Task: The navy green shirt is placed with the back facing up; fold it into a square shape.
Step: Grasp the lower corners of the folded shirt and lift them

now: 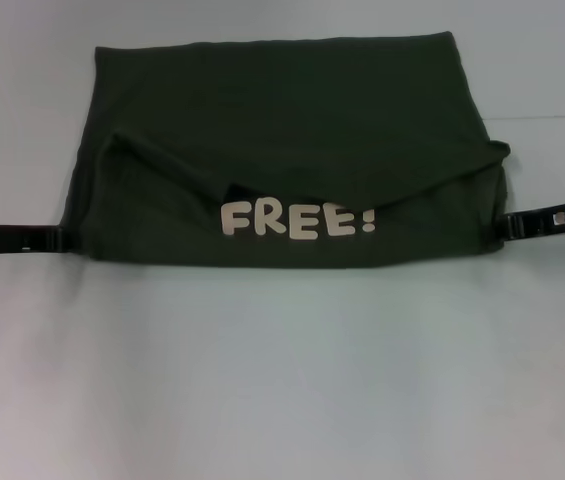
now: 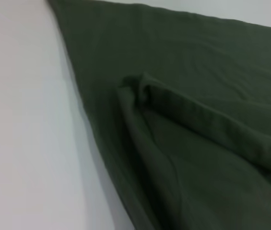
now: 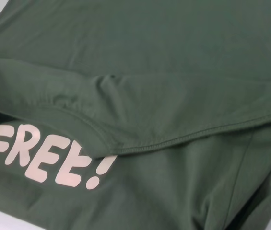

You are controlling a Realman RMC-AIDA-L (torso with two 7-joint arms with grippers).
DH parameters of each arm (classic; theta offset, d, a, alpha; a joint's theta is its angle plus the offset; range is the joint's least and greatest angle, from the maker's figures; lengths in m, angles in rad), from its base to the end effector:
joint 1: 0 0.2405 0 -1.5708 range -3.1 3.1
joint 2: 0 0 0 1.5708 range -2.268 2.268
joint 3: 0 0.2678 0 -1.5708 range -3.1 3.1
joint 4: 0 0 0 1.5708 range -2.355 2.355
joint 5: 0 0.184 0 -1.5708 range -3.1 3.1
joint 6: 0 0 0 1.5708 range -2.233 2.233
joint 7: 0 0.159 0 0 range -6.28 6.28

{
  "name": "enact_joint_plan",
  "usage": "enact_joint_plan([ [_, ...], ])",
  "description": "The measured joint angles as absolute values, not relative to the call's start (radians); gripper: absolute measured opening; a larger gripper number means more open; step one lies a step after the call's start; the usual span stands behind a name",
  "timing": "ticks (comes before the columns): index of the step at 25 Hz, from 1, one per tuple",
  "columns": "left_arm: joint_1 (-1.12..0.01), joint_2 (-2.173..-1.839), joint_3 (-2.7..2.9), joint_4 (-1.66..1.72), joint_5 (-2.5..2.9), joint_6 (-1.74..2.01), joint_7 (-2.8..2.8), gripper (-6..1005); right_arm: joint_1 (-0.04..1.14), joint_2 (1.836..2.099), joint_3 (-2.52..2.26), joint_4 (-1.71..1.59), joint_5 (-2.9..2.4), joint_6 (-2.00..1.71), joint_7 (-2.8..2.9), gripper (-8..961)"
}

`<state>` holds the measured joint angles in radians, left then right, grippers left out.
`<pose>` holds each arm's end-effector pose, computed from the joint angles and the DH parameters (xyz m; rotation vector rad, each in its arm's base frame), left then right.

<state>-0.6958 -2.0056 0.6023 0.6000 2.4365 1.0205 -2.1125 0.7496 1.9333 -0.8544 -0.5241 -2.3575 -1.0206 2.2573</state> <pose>-0.3116 0.4030 0.0142 -2.1193 -1.3447 -0.2076 0.2955 0.4131 0.0101 -2.1971 1.3792 0.0940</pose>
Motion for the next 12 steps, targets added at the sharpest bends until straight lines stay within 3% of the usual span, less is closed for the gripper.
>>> enact_joint_plan([
  [12, -0.678, -1.977, 0.502, 0.688, 2.535, 1.295, -2.131, 7, 0.69, 1.921, -0.755, -0.606, -2.355, -1.215, 2.191, 58],
])
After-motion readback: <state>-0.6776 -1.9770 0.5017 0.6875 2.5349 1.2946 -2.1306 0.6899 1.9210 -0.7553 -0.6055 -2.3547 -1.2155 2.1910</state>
